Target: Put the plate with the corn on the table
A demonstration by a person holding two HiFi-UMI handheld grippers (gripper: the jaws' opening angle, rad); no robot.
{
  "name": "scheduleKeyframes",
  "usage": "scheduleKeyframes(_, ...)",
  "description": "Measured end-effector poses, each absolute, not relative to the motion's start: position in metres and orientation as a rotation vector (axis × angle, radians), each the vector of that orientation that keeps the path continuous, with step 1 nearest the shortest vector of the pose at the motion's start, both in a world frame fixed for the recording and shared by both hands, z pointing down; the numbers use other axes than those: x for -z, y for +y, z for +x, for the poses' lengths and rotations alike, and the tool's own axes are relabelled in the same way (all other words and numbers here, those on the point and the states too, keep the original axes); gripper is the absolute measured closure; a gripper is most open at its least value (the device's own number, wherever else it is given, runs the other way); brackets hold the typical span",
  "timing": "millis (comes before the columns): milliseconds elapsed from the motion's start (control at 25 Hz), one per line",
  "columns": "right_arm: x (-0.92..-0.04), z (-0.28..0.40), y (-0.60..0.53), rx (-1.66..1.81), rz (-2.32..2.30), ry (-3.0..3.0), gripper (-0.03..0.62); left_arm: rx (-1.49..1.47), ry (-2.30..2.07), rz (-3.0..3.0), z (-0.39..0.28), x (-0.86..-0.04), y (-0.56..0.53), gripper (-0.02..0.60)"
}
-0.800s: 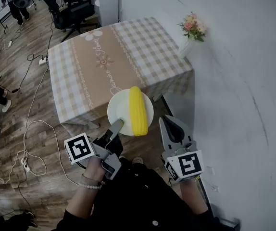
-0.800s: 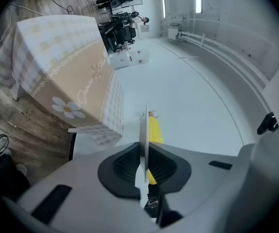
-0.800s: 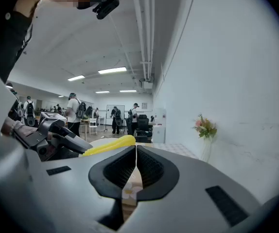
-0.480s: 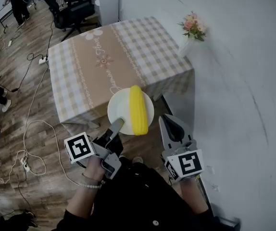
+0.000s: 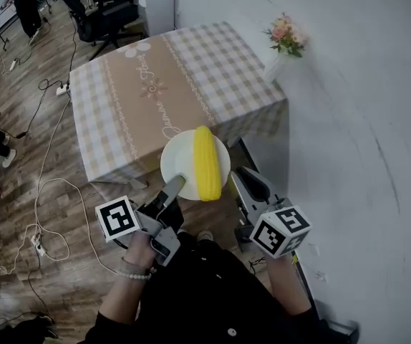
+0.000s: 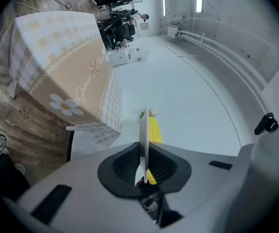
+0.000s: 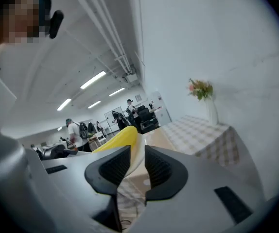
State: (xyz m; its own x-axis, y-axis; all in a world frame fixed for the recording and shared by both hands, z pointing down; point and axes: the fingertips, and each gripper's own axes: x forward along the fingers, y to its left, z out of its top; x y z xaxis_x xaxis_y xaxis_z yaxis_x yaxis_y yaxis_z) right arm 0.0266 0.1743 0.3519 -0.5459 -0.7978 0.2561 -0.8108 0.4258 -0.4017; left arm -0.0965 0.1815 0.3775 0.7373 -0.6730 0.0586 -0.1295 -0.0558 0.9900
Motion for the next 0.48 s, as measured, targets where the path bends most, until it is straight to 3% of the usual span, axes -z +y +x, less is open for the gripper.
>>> scheduleKeyframes(40, -0.355, 0.026, 0.174, -0.853, 1.472, -2.647, 0.468, 0.501, -0.663, 1.591, -0.096, -0.378, 0.182, 0.546)
scheduleKeyframes(480, -0.375, 0.014, 0.171, -1.351, 1.365, -2.688, 0.465, 0.518, -0.643, 1.587, -0.093, -0.378, 0.189, 0.546)
